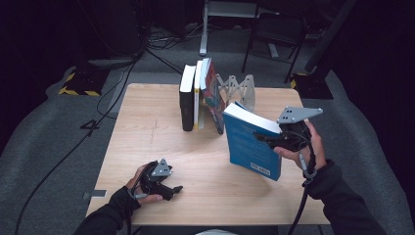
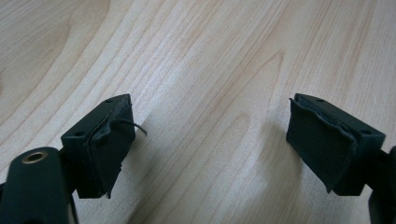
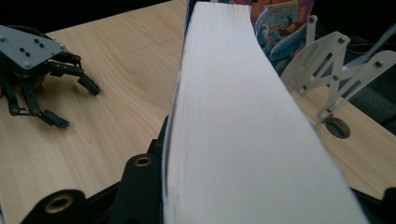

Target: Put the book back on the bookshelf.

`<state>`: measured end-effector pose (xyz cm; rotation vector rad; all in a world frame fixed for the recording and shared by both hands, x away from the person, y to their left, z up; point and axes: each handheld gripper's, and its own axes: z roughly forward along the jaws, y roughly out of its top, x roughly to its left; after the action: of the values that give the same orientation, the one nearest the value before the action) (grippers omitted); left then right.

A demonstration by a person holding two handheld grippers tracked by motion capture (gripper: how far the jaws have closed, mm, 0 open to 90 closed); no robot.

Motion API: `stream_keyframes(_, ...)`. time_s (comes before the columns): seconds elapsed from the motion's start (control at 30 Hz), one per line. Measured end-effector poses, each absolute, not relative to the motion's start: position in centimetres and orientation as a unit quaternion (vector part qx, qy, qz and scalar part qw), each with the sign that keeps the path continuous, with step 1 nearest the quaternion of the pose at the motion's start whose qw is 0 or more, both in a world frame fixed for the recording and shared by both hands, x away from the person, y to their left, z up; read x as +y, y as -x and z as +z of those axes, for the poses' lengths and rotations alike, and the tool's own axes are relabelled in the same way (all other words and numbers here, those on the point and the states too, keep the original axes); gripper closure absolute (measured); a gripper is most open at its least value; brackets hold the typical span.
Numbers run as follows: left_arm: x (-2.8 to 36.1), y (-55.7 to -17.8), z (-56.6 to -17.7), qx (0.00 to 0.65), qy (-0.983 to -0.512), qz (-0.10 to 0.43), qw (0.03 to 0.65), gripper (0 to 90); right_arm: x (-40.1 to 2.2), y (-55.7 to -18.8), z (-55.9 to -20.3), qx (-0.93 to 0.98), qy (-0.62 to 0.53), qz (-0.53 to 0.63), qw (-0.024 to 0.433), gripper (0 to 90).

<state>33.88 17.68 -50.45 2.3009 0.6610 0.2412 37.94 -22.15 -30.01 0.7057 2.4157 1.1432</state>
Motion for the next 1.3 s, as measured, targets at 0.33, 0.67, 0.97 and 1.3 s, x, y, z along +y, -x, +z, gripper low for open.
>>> stream_keyframes(0.33, 17.7, -33.9, -50.4, 0.254, -0.893, 0.093, 0.359, 15.6, -22.8, -39.4, -29.1, 0.849, -0.279, 0.39, 0.22, 60.0)
stream_keyframes(0.67, 17.6, -34.0, -50.5, 0.254, -0.893, 0.091, 0.36, 15.5, -21.7, -42.0, -28.3, 0.828, -0.304, 0.411, 0.229, 60.0)
stream_keyframes(0.97, 17.6, -34.0, -50.4, 0.253, -0.893, 0.092, 0.36, 15.5, -20.9, -45.1, -27.7, 0.807, -0.333, 0.419, 0.25, 60.0)
stream_keyframes(1.3, 17.6, -34.0, -50.4, 0.252, -0.894, 0.091, 0.36, 15.5, -19.9, -48.4, -27.4, 0.782, -0.369, 0.413, 0.285, 59.9)
